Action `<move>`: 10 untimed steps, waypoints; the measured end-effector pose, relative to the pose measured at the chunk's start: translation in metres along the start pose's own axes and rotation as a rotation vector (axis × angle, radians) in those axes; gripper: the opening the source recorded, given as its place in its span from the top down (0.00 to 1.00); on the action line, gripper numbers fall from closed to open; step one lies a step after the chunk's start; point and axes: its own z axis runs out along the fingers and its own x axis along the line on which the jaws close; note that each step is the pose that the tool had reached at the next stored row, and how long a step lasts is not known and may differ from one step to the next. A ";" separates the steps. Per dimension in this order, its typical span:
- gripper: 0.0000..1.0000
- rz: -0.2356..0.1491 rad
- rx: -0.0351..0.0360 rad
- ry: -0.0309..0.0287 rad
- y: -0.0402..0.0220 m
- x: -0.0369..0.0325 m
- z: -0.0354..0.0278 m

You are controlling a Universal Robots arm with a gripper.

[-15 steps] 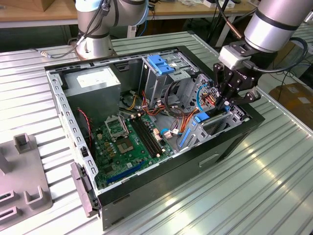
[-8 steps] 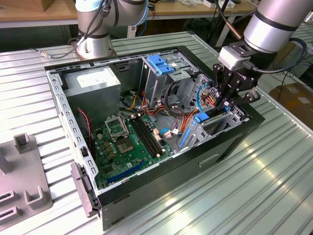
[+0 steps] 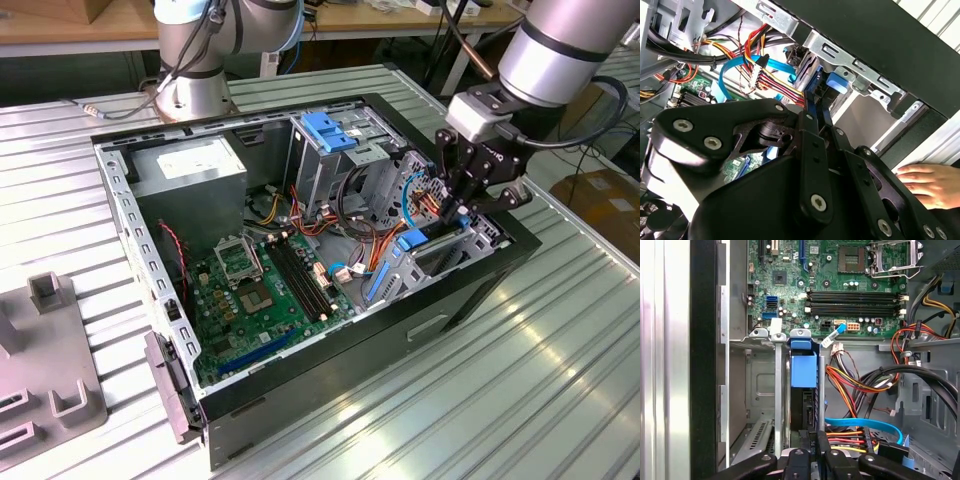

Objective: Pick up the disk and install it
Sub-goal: 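Insert the first disk wire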

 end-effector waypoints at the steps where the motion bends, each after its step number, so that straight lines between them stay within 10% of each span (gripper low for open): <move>1: 0.82 0.000 0.0000 0.0000 0.0000 -0.0001 0.0000; 10: 0.82 0.000 0.0000 0.0002 -0.0011 -0.0003 0.0007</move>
